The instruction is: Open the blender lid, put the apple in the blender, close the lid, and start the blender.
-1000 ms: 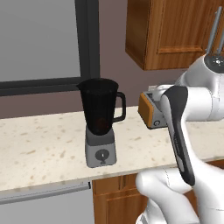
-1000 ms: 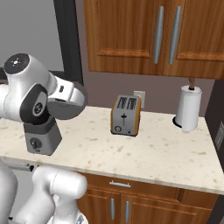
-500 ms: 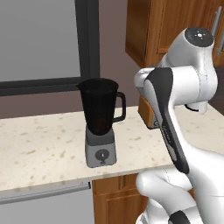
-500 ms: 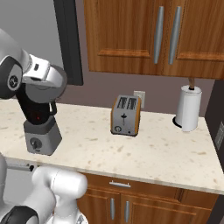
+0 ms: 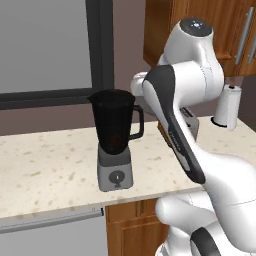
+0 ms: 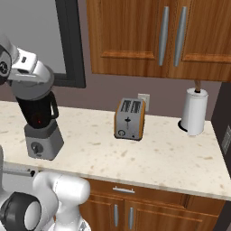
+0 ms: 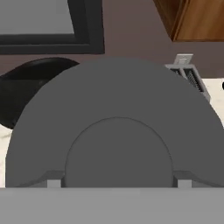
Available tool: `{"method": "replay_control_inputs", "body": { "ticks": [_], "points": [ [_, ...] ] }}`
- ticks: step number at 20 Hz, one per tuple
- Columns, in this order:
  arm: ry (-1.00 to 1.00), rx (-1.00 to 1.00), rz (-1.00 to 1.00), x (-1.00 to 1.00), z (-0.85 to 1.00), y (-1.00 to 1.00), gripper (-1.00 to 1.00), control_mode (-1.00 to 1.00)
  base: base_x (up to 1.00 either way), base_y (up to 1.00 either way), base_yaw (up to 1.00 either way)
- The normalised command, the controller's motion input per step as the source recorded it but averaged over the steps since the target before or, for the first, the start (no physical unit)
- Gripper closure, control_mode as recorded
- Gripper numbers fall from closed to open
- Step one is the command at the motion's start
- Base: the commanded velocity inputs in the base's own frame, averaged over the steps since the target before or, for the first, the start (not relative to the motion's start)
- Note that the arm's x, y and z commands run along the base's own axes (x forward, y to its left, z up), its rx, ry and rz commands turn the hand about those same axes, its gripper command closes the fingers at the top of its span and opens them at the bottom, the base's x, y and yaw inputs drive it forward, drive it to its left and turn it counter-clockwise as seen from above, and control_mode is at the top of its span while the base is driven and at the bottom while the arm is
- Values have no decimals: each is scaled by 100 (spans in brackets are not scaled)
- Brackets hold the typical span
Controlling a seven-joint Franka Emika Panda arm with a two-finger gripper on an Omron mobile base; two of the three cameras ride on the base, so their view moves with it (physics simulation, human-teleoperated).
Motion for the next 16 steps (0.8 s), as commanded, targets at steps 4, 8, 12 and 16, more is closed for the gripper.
{"method": "replay_control_inputs", "body": {
  "ticks": [4,8,12,16],
  "points": [
    [17,0,3,22,31,33,100,-100,0,0,0],
    [19,0,1,26,18,31,100,-100,0,0,0],
    [13,0,0,18,2,22,100,-100,0,0,0],
    [4,0,0,0,0,22,100,-100,0,0,0]
  ]
}}
